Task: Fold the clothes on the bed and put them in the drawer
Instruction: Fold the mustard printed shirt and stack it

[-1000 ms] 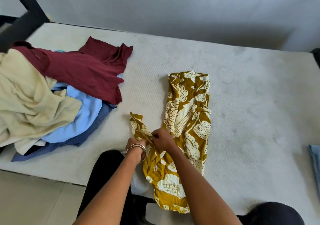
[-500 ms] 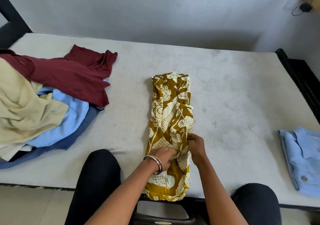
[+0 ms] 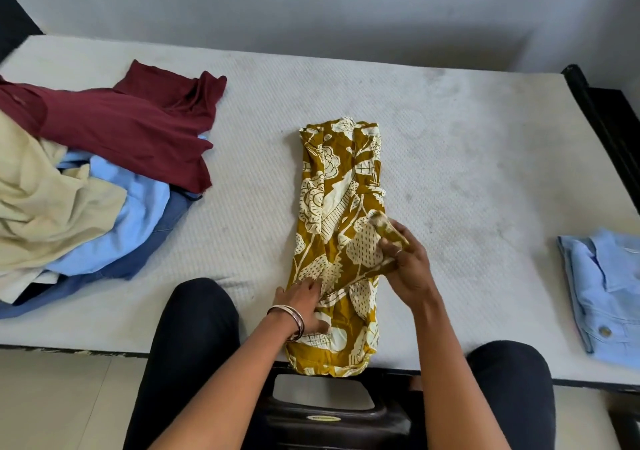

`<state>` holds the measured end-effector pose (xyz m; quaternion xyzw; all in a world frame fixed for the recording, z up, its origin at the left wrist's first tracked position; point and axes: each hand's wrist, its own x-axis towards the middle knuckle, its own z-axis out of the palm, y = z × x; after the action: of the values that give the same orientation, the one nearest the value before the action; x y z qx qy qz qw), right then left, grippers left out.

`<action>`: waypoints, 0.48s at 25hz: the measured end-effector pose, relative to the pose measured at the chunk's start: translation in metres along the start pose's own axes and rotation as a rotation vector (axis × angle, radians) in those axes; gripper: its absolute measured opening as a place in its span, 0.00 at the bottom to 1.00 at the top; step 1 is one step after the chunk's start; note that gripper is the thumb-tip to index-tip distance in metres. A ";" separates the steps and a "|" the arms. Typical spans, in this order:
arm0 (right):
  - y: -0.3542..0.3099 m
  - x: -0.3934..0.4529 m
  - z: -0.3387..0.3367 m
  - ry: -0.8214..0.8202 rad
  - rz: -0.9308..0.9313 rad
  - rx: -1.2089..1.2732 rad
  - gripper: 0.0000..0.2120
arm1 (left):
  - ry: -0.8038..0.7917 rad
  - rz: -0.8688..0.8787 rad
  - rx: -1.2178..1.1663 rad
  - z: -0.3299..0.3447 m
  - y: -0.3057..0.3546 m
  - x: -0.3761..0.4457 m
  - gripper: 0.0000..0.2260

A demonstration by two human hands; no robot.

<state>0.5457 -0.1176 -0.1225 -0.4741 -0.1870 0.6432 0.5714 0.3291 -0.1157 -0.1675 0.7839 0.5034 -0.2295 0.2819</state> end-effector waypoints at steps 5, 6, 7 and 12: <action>-0.016 0.016 0.009 -0.248 0.075 -0.235 0.19 | 0.185 0.090 -0.377 0.001 -0.019 0.006 0.14; -0.016 0.031 0.017 -0.273 0.080 -0.274 0.17 | 0.185 0.076 -0.508 0.001 -0.025 0.008 0.12; -0.015 0.049 0.028 -0.262 0.074 -0.299 0.13 | 0.168 0.033 -0.634 0.000 -0.031 0.009 0.10; 0.015 0.144 0.073 0.087 0.012 -1.117 0.17 | 0.110 -0.386 -1.126 -0.001 -0.055 0.025 0.05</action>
<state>0.4925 0.0315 -0.1564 -0.7320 -0.4726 0.4296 0.2372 0.2885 -0.0803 -0.1943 0.4189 0.6948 0.0663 0.5808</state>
